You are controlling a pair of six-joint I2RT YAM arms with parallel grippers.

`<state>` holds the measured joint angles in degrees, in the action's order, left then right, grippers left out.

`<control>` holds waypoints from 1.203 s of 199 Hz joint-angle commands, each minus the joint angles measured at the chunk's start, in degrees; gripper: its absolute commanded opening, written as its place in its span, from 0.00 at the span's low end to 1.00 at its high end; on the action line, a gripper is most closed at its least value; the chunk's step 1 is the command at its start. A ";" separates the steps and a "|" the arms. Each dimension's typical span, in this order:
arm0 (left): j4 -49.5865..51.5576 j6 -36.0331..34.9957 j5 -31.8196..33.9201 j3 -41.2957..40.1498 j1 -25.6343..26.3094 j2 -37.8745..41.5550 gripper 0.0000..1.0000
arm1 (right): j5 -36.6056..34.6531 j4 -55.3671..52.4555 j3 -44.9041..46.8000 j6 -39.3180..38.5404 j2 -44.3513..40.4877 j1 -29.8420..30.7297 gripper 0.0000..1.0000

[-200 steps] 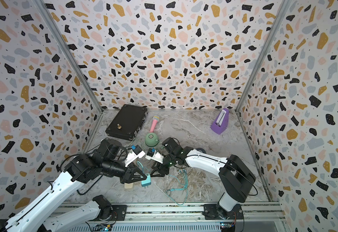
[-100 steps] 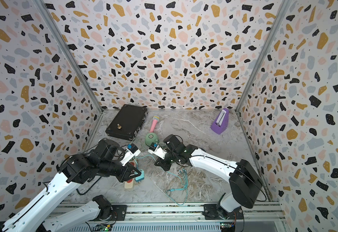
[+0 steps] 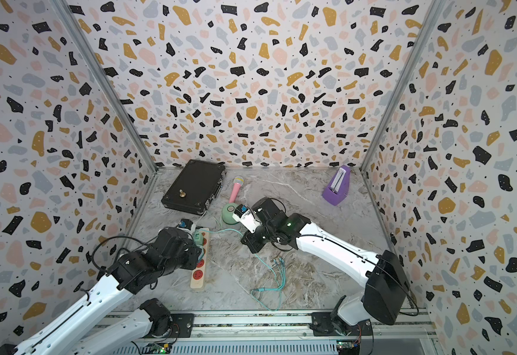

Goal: Charge the cordless meat grinders
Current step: Insert the plug into the socket.

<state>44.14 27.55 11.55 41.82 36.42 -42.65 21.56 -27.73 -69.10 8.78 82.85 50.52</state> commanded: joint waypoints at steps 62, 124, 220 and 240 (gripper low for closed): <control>-15.10 10.01 10.61 -12.37 -0.37 1.55 0.00 | 6.41 0.39 3.43 4.49 -1.64 -0.11 0.00; -16.97 8.76 11.10 -16.11 -0.39 2.75 0.00 | 8.71 1.06 4.87 5.38 -0.28 -0.05 0.00; -11.54 12.79 13.48 -15.10 -0.44 1.00 0.00 | 9.81 0.39 4.06 5.30 0.95 -0.09 0.00; -14.25 12.11 12.96 -15.37 -0.48 -0.19 0.00 | 9.97 0.03 4.07 5.19 0.77 -0.04 0.00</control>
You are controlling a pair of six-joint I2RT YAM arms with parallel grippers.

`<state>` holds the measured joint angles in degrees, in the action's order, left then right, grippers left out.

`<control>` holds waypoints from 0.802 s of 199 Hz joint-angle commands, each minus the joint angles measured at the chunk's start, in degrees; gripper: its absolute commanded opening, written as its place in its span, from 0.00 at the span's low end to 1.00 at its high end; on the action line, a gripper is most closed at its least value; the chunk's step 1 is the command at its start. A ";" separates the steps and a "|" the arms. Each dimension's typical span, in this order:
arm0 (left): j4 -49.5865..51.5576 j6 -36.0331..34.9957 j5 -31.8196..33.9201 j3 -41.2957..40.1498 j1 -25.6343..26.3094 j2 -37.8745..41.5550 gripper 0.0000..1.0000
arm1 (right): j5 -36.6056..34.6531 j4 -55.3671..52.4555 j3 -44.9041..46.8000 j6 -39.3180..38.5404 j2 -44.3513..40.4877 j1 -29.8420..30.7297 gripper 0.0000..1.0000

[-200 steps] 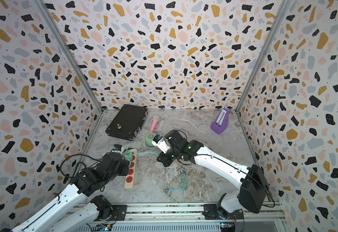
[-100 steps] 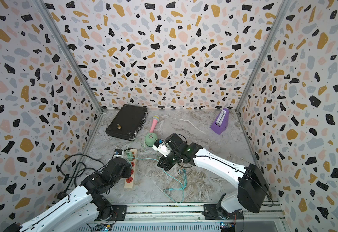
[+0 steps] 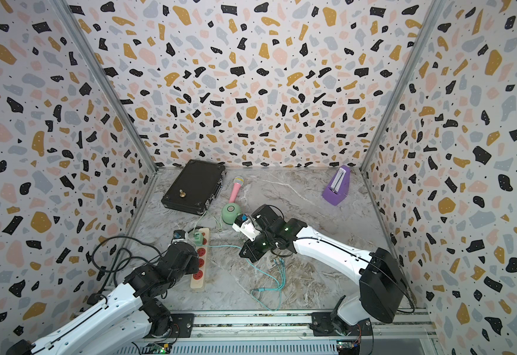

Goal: Charge the cordless meat grinders
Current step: Insert the plug into the socket.

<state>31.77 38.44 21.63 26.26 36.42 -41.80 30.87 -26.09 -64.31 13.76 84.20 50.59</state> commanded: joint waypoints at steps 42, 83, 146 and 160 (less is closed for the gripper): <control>-3.39 0.85 1.71 0.03 -0.48 -2.31 0.00 | 0.33 -2.86 -0.72 -0.35 -0.66 -0.12 0.00; -1.00 3.97 0.49 -1.47 -0.48 -1.66 0.00 | -0.02 -3.13 -0.54 -0.56 -0.80 -0.19 0.00; 0.92 9.69 -3.88 -4.74 0.24 -4.18 0.00 | 0.70 -2.84 -0.38 0.55 -0.79 -0.19 0.00; 1.49 8.90 -3.87 -3.93 1.06 -4.90 0.00 | 0.91 -2.29 -0.02 1.17 -0.97 -0.17 0.00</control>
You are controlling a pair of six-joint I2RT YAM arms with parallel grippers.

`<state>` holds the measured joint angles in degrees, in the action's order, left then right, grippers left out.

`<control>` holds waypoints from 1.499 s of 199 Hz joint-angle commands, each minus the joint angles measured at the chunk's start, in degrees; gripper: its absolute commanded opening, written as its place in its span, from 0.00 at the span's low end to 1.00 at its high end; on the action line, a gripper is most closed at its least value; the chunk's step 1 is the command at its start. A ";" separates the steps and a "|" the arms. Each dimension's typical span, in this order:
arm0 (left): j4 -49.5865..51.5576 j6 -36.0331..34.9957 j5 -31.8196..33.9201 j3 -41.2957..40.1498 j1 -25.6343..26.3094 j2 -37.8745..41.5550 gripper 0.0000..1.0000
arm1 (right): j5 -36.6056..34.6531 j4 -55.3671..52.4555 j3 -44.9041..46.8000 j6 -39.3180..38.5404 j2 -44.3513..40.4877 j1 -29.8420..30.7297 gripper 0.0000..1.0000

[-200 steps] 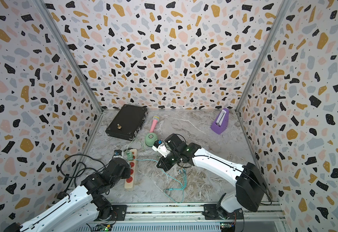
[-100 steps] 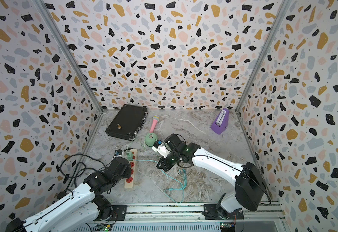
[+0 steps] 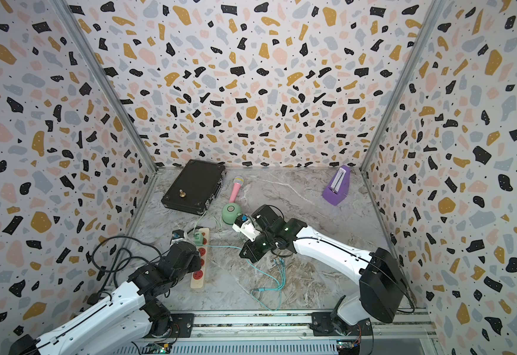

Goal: Charge the cordless meat grinders
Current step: Insert the plug into the socket.

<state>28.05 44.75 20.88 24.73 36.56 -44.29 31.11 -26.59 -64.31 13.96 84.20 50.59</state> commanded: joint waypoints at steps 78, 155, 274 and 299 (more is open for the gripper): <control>17.40 4.45 0.39 4.70 3.92 -10.95 0.00 | 1.77 -0.09 0.67 2.46 -1.21 -0.26 0.00; 18.58 1.74 -6.89 5.60 4.22 -11.69 0.00 | 3.02 0.80 2.36 2.59 -2.03 -0.31 0.00; 26.57 3.32 -7.68 13.31 4.14 -21.08 0.00 | 3.08 2.32 4.19 3.53 -4.27 -0.48 0.00; 28.24 4.89 -6.73 13.77 3.60 -23.28 0.00 | 3.16 2.77 4.55 3.73 -4.74 -0.49 0.00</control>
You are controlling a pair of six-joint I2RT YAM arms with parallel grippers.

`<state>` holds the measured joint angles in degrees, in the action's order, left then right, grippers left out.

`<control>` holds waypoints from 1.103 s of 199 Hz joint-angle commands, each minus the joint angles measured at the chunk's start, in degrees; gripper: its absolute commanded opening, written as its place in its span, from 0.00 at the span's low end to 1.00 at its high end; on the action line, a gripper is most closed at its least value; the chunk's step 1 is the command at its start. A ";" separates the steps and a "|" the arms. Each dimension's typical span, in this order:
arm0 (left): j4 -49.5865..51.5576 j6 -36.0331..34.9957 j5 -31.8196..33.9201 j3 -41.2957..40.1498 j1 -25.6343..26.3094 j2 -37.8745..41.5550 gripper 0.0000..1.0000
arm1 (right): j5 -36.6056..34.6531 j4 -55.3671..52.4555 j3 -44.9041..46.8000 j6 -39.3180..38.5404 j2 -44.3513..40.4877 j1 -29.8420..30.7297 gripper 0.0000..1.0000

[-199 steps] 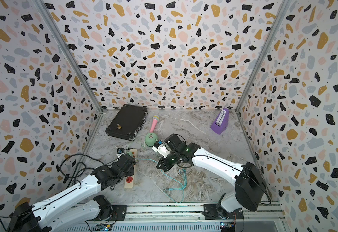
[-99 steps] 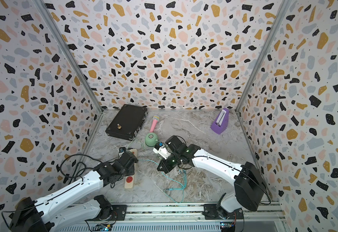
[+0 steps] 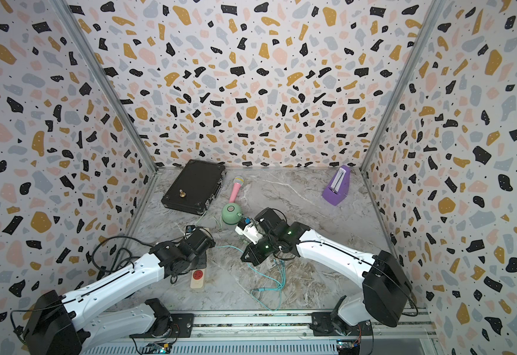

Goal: Charge the cordless meat grinders
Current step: Insert the plug into the socket.

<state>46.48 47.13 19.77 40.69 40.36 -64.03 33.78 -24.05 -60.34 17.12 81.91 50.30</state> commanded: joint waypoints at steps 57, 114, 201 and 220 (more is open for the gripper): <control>5.28 2.06 -10.51 -2.45 -6.67 -8.18 0.00 | 0.67 0.85 1.40 1.59 -3.29 -0.14 0.00; 5.48 5.77 -15.08 -2.67 -6.49 -7.42 0.00 | 0.76 0.98 1.30 1.85 -3.37 -0.29 0.01; -4.23 10.98 -21.98 -8.04 -2.39 -7.27 0.00 | 0.85 -6.88 0.66 -2.94 -7.21 -6.71 0.01; -6.32 11.72 -23.63 -5.82 -2.14 -8.40 0.00 | 0.50 -9.49 0.27 -4.94 -8.10 -9.00 0.01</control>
<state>43.92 51.86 14.92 39.18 37.98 -66.17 35.27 -23.51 -59.13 15.38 78.46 45.34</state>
